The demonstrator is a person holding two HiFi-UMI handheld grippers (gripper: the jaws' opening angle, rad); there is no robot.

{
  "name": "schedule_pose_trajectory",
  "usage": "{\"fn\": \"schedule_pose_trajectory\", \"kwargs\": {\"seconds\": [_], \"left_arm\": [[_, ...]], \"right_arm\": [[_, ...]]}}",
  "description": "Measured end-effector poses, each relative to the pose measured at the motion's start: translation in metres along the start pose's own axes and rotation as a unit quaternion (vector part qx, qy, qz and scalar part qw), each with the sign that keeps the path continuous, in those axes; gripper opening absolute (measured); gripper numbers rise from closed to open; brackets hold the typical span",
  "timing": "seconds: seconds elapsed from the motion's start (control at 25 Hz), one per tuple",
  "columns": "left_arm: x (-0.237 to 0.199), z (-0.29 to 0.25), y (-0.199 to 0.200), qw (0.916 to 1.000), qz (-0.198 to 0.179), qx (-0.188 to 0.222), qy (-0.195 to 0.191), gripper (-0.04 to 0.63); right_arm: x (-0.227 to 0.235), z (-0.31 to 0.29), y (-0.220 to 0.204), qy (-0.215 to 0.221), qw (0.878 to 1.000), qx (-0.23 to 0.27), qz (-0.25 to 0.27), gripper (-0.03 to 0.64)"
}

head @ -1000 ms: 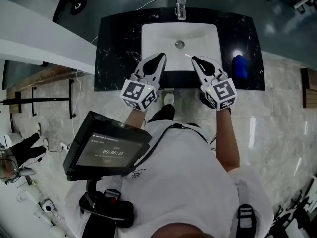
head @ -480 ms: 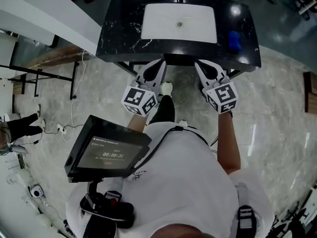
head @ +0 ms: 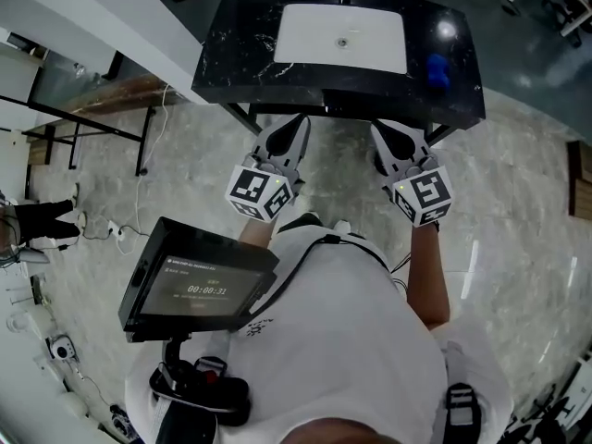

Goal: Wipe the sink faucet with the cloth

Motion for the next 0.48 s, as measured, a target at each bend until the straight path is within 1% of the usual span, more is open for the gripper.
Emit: {"fn": "schedule_pose_trajectory", "kwargs": {"seconds": [0.16, 0.32, 0.48], "left_arm": [[0.000, 0.000, 0.007, 0.9999, 0.003, 0.001, -0.014, -0.012], [-0.002, 0.003, 0.012, 0.9995, 0.006, -0.006, -0.032, -0.012], [-0.005, 0.007, 0.011, 0.9990, 0.010, -0.012, -0.041, -0.012]], "right_arm": [[-0.011, 0.000, 0.005, -0.006, 1.000, 0.000, 0.002, 0.005], [-0.021, -0.002, 0.003, -0.018, 1.000, -0.010, -0.001, 0.005], [-0.029, -0.003, 0.001, -0.023, 1.000, -0.010, -0.002, 0.005]]}}
Point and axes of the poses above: the fingertips, and each gripper's own axes: z backward along the fingers, x to its right, y out of its top, the point moved 6 cm from there along z, backward along the fingers, and after that the axes turned 14 degrees about x, right-handed, at the moved point
